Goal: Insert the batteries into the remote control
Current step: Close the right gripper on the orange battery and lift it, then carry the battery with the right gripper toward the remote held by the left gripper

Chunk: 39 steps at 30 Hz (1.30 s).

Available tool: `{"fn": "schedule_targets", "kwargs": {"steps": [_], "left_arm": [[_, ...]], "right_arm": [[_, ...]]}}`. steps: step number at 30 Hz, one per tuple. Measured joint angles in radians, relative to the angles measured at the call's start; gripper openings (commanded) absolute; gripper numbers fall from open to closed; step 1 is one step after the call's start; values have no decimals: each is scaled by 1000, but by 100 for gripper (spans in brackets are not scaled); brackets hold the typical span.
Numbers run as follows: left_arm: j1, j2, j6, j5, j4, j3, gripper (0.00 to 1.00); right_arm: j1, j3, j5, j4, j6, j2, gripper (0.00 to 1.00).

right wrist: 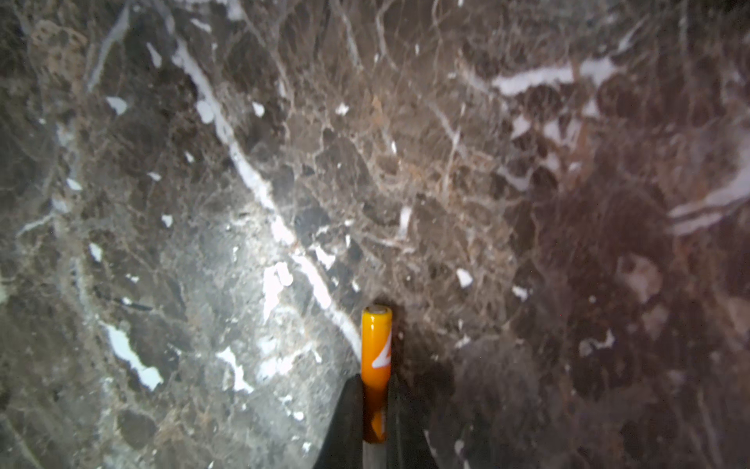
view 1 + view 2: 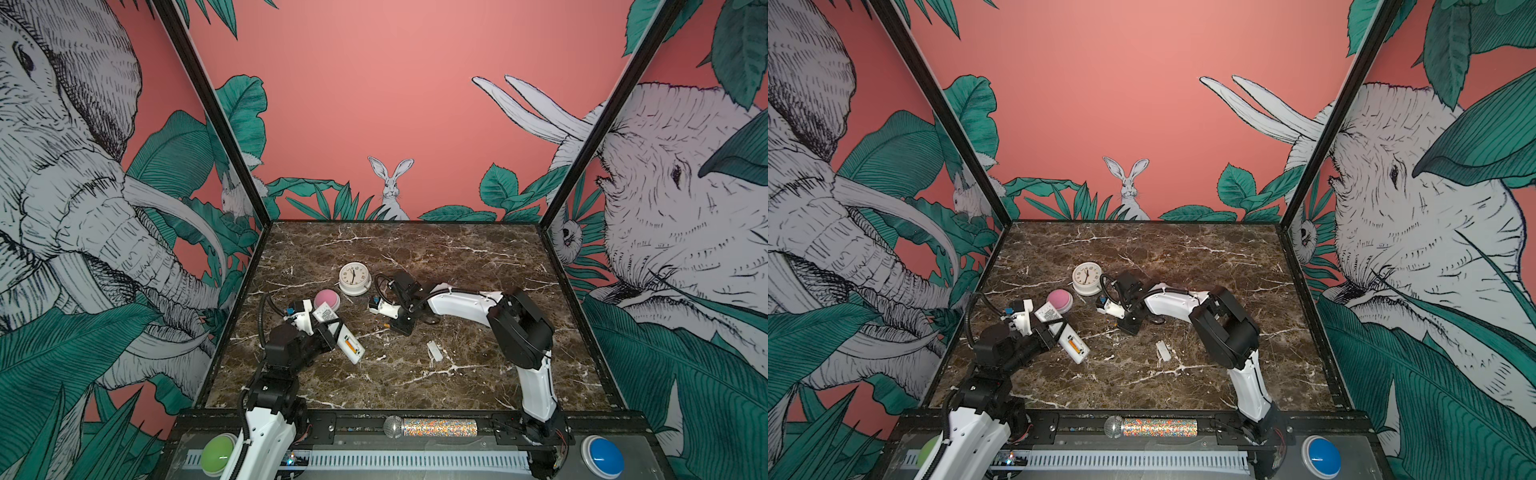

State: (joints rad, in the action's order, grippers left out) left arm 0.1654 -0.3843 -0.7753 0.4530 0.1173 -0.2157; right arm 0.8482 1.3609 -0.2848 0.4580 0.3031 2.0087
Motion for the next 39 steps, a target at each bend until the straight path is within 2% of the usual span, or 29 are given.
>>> {"fn": "schedule_targets", "kwargs": {"steps": [8, 14, 24, 39], "left_arm": [[0, 0, -13, 24, -18, 7, 0], [0, -5, -17, 43, -39, 8, 0], [0, -10, -18, 64, -56, 17, 0], [-1, -20, -17, 76, -86, 49, 0]], "right_arm": [[1, -185, 0, -86, -161, -148, 0], [25, -275, 17, -125, -234, -216, 0], [109, -341, 70, -153, -318, -257, 0], [178, -375, 176, -164, -406, -265, 0]]}}
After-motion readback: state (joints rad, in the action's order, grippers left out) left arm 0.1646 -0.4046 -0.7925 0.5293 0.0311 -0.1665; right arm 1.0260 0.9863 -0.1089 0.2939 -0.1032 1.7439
